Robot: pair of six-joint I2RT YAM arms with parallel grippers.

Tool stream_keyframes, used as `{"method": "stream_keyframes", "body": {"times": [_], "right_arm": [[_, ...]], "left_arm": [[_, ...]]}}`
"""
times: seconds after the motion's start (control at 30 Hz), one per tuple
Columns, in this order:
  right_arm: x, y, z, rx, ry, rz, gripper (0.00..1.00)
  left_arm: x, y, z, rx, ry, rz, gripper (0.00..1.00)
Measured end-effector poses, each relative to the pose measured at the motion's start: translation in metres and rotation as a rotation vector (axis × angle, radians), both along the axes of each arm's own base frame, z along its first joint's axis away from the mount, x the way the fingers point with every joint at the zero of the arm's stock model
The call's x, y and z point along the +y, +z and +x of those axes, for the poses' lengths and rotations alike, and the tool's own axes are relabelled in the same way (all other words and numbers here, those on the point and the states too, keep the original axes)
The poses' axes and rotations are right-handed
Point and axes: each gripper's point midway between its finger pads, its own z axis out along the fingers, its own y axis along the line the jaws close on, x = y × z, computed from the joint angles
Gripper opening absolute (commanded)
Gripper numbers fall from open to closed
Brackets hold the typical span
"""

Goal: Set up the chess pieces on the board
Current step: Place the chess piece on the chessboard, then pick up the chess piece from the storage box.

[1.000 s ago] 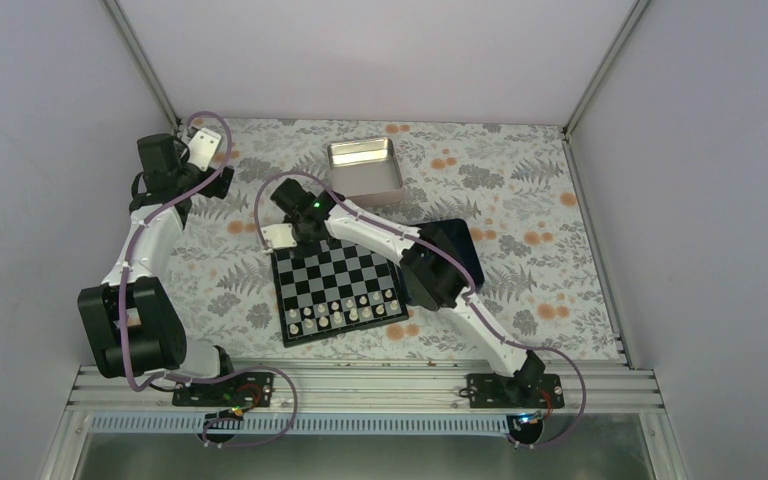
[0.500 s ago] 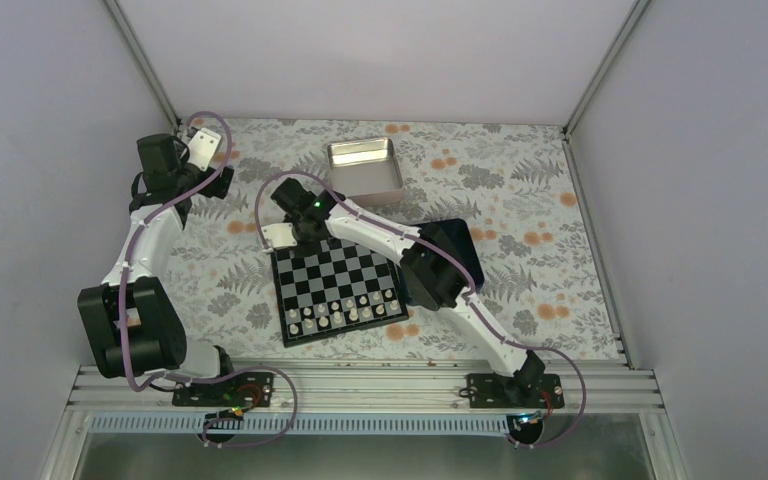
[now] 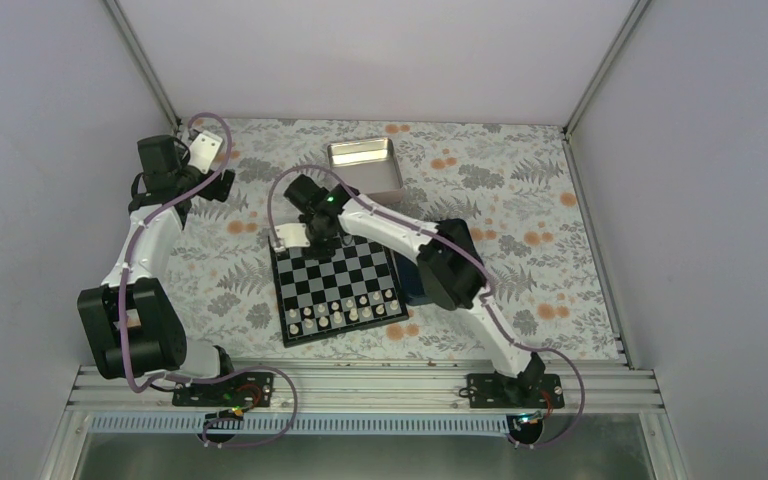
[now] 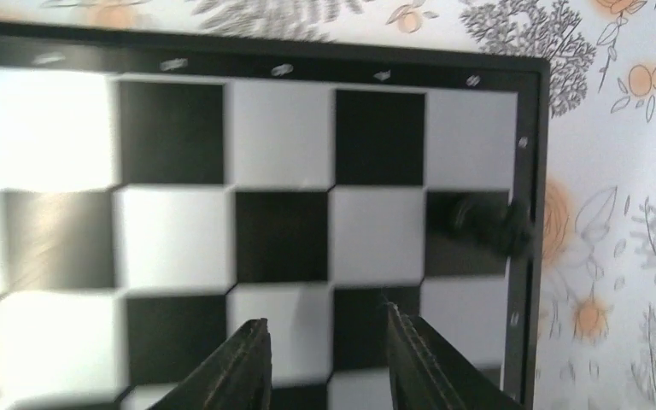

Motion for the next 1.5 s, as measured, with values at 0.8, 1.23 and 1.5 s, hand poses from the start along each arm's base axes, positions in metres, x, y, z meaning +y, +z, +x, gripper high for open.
{"method": "stream_keyframes", "body": {"times": [0.8,1.23,1.5], "right_arm": [[-0.299,0.066,0.030,0.061,-0.544,-0.189,0.47],[-0.305,0.017,-0.001,0.204,-0.513,-0.261,0.49],[-0.301,0.002,-0.010,0.252,-0.494,-0.272,0.45]], "left_arm": [[-0.061,-0.012,0.027,0.067,-0.132,0.007,1.00],[-0.067,-0.007,0.032,0.057,-0.116,0.028,1.00],[-0.066,-0.007,0.032,0.057,-0.107,0.033,1.00]]}}
